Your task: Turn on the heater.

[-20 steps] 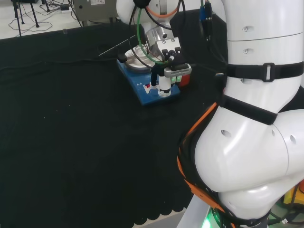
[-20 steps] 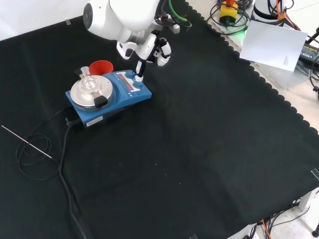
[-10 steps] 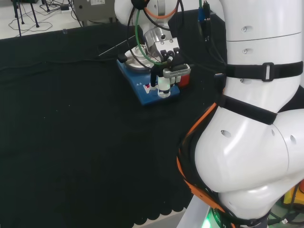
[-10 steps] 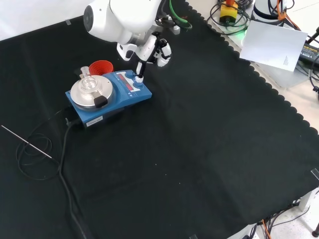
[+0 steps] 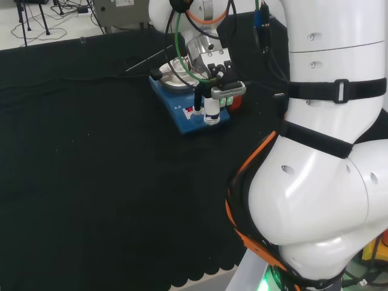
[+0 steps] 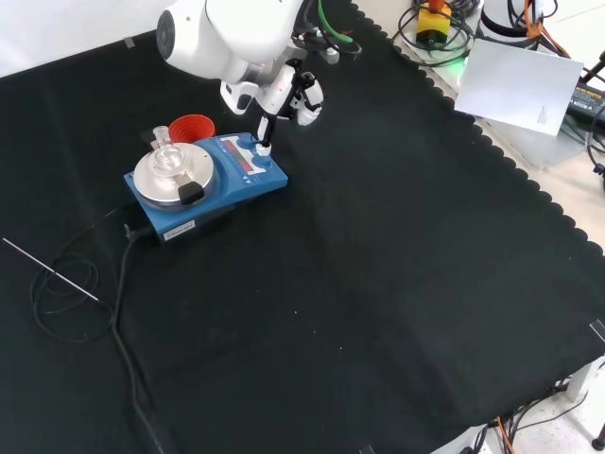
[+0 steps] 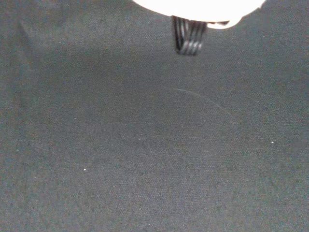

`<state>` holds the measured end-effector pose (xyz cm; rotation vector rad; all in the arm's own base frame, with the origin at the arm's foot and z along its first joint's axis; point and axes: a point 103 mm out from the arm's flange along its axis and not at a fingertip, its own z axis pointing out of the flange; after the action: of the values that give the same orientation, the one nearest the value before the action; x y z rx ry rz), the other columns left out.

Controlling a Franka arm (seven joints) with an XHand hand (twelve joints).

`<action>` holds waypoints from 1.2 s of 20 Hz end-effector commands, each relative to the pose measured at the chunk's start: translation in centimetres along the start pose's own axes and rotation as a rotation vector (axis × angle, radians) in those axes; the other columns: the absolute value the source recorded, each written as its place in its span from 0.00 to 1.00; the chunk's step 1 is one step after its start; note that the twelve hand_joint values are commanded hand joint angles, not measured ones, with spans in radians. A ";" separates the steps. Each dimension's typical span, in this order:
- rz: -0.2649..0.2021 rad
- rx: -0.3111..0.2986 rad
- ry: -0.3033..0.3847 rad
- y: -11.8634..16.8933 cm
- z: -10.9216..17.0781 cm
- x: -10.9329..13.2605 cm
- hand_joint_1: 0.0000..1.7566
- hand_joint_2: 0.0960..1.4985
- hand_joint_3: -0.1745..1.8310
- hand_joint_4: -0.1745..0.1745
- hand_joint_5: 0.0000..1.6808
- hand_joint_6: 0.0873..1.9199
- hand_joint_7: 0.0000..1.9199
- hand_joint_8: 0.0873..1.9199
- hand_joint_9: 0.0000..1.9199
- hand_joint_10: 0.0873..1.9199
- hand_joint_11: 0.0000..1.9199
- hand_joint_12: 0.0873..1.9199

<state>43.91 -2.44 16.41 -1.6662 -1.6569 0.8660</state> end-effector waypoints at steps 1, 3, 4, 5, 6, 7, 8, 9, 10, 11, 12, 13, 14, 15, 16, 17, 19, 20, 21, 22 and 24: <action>0.003 0.002 0.014 0.2 0.3 0.4 0.82 0.42 0.62 0.33 0.18 0.00 0.86 0.87 0.93 0.91 0.95 0.84; 0.001 0.001 0.018 0.2 0.3 0.4 0.82 0.42 0.62 0.33 0.19 0.00 0.86 0.87 0.93 0.91 0.95 0.84; 0.002 0.000 0.019 0.3 0.4 0.4 0.82 0.42 0.62 0.33 0.19 0.00 0.86 0.87 0.93 0.91 0.95 0.84; 0.003 0.000 0.019 0.3 0.4 0.4 0.82 0.42 0.62 0.33 0.19 0.00 0.86 0.87 0.93 0.91 0.95 0.84; 0.004 0.000 0.020 0.3 0.4 0.4 0.82 0.42 0.62 0.33 0.19 0.00 0.86 0.87 0.93 0.91 0.95 0.84; 0.001 0.001 0.020 0.3 0.4 0.4 0.82 0.42 0.62 0.33 0.19 0.00 0.86 0.87 0.93 0.91 0.95 0.84; 0.001 0.001 0.021 0.3 0.4 0.4 0.82 0.42 0.62 0.33 0.19 0.00 0.86 0.87 0.93 0.91 0.95 0.84; 0.002 0.002 0.022 0.4 0.4 0.4 0.82 0.42 0.62 0.33 0.19 0.00 0.86 0.87 0.93 0.91 0.95 0.84; -0.002 0.005 0.026 0.4 0.5 0.3 0.82 0.42 0.62 0.33 0.19 0.00 0.86 0.87 0.93 0.91 0.95 0.84; -0.006 0.006 0.031 0.4 0.5 0.2 0.82 0.42 0.62 0.33 0.19 0.00 0.86 0.87 0.93 0.91 0.95 0.84; -0.012 0.010 0.035 0.5 0.6 -0.2 0.82 0.42 0.62 0.33 0.19 0.00 0.86 0.87 0.93 0.91 0.95 0.84; -0.015 0.010 0.039 0.7 0.7 -0.6 0.82 0.42 0.62 0.33 0.19 0.00 0.86 0.87 0.93 0.91 0.95 0.84; -0.003 0.010 0.029 0.8 0.8 -0.1 0.82 0.42 0.62 0.33 0.19 0.00 0.86 0.87 0.93 0.91 0.95 0.84; -0.001 0.008 0.027 0.8 0.8 0.1 0.82 0.42 0.62 0.33 0.19 0.00 0.86 0.87 0.93 0.91 0.95 0.84; -0.001 0.009 0.028 0.8 0.8 0.1 0.82 0.42 0.62 0.33 0.19 0.00 0.86 0.87 0.93 0.91 0.95 0.84; -0.005 0.011 0.034 0.9 0.8 0.0 0.82 0.42 0.62 0.33 0.19 0.00 0.86 0.87 0.93 0.91 0.95 0.84; -0.012 0.012 0.042 1.1 0.9 -0.5 0.82 0.42 0.62 0.33 0.19 0.00 0.86 0.87 0.93 0.91 0.95 0.84; -0.017 0.014 0.043 1.2 0.9 -0.9 0.82 0.42 0.62 0.33 0.19 0.00 0.86 0.87 0.93 0.91 0.95 0.84; -0.019 0.014 0.046 1.3 1.0 -1.3 0.82 0.42 0.62 0.33 0.19 0.00 0.86 0.87 0.93 0.91 0.95 0.84; -0.005 0.012 0.034 1.2 1.0 -0.5 0.82 0.42 0.62 0.33 0.19 0.00 0.86 0.87 0.93 0.91 0.95 0.84; -0.007 0.013 0.029 1.2 1.0 -0.1 0.82 0.42 0.62 0.33 0.19 0.00 0.86 0.87 0.93 0.91 0.95 0.84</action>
<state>43.91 -2.88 15.25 -1.6593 -1.6309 0.8340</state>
